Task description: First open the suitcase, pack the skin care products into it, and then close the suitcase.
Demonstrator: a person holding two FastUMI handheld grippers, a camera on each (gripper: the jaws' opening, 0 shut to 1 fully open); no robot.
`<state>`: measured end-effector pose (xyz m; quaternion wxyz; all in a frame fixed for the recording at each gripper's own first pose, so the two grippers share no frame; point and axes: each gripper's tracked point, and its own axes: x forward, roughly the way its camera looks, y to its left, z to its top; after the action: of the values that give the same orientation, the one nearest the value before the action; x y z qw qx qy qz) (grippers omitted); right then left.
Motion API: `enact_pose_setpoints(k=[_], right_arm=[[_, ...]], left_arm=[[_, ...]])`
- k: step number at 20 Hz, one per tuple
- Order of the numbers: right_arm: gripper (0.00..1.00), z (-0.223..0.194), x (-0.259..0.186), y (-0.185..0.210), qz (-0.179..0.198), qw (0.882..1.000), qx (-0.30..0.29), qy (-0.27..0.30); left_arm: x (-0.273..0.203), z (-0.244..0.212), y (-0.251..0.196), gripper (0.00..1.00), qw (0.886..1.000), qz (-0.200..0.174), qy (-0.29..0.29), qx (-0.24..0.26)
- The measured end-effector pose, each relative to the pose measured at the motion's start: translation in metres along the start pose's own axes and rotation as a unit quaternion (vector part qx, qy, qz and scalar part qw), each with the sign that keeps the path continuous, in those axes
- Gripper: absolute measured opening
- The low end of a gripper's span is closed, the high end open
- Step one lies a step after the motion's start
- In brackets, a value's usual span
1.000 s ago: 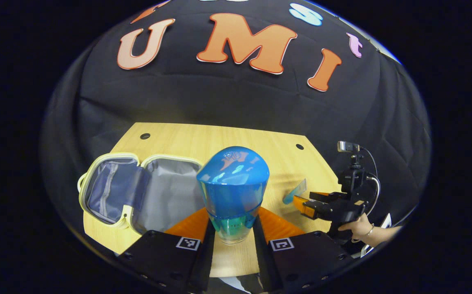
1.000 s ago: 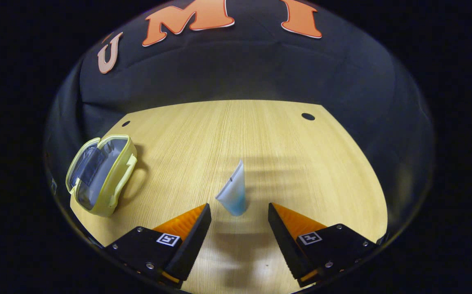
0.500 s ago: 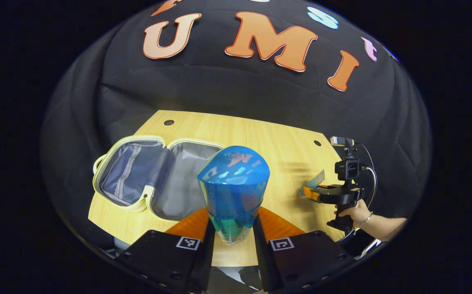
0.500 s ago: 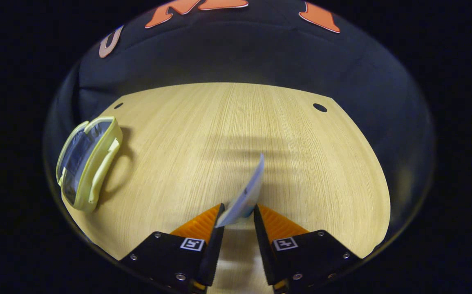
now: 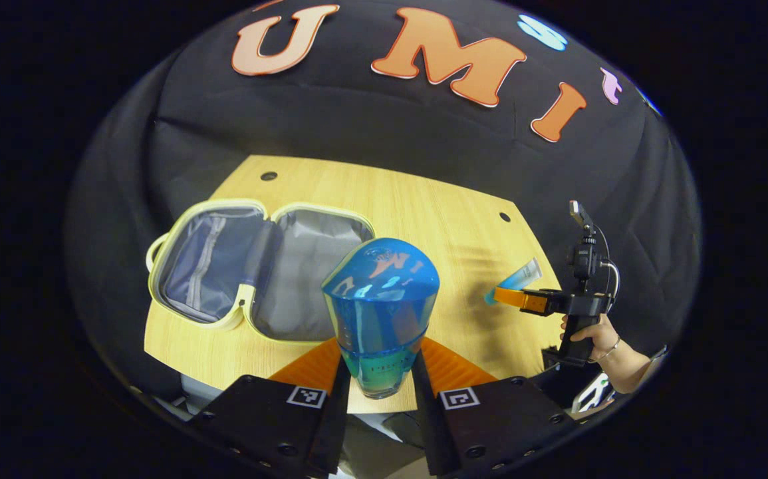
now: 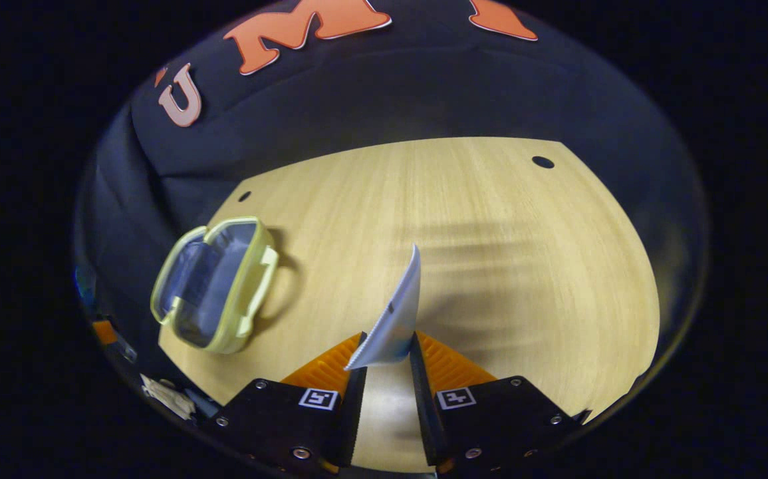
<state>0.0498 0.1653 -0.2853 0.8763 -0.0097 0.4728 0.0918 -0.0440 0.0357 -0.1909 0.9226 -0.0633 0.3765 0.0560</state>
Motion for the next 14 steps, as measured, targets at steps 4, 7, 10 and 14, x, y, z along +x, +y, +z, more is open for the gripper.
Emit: enact_pose_setpoints(k=[4, 7, 10, 14], right_arm=[[0.4, -0.004, -0.019, 0.057, 0.017, 0.999, 0.037, -0.005], [0.4, -0.013, -0.022, 0.102, 0.024, 0.998, 0.064, -0.009], [0.4, -0.029, -0.024, 0.136, 0.022, 0.996, 0.087, -0.009], [0.4, -0.048, -0.03, 0.156, 0.013, 0.996, 0.091, 0.008]], left_arm=[[0.017, 0.011, 0.043, 0.47, 0.993, -0.03, 0.067, 0.088], [0.04, 0.017, 0.086, 0.47, 0.983, -0.045, 0.126, 0.128], [0.074, 0.014, 0.127, 0.48, 0.972, -0.039, 0.184, 0.143], [0.123, 0.005, 0.147, 0.48, 0.961, -0.043, 0.236, 0.139]])
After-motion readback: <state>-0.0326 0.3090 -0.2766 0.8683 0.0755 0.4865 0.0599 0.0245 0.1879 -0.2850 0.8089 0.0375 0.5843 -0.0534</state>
